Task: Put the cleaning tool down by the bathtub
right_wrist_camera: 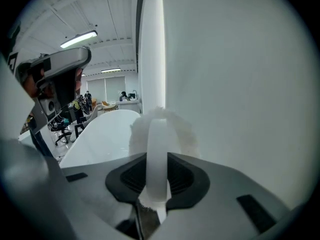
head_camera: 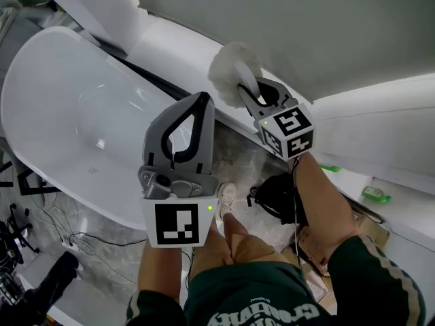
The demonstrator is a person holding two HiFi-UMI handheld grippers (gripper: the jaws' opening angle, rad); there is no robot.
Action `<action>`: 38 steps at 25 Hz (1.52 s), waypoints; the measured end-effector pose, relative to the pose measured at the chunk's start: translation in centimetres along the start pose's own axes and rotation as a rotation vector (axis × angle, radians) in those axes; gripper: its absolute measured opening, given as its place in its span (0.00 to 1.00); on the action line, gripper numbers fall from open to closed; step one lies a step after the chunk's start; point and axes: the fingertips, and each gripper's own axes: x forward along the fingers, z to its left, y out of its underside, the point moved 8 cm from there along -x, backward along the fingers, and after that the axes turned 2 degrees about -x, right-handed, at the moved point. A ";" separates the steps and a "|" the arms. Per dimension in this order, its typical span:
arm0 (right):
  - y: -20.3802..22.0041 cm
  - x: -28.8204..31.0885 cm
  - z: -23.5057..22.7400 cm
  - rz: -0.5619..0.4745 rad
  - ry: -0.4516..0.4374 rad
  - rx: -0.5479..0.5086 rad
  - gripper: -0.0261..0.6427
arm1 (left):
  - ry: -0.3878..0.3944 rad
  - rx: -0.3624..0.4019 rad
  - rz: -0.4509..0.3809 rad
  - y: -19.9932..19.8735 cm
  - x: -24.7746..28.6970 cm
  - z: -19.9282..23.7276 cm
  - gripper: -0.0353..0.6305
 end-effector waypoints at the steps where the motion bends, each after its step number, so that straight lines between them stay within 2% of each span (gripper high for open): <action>1: 0.3 0.5 -0.2 0.013 -0.006 0.009 0.18 | -0.003 -0.004 0.004 0.3 0.1 0.1 0.06; 17: 5.9 8.7 -2.4 0.241 -0.042 -0.011 0.18 | -0.040 -0.077 0.047 4.1 2.0 2.2 0.06; 25: 7.3 12.5 -3.0 0.299 -0.062 -0.005 0.18 | -0.035 -0.163 0.074 5.9 2.6 2.4 0.06; 32: 9.0 16.8 -2.8 0.353 -0.077 -0.028 0.18 | -0.042 -0.112 0.094 9.0 2.9 3.3 0.06; 38: 10.7 19.9 -3.3 0.441 -0.101 -0.052 0.18 | -0.071 -0.123 0.128 10.5 2.3 4.5 0.06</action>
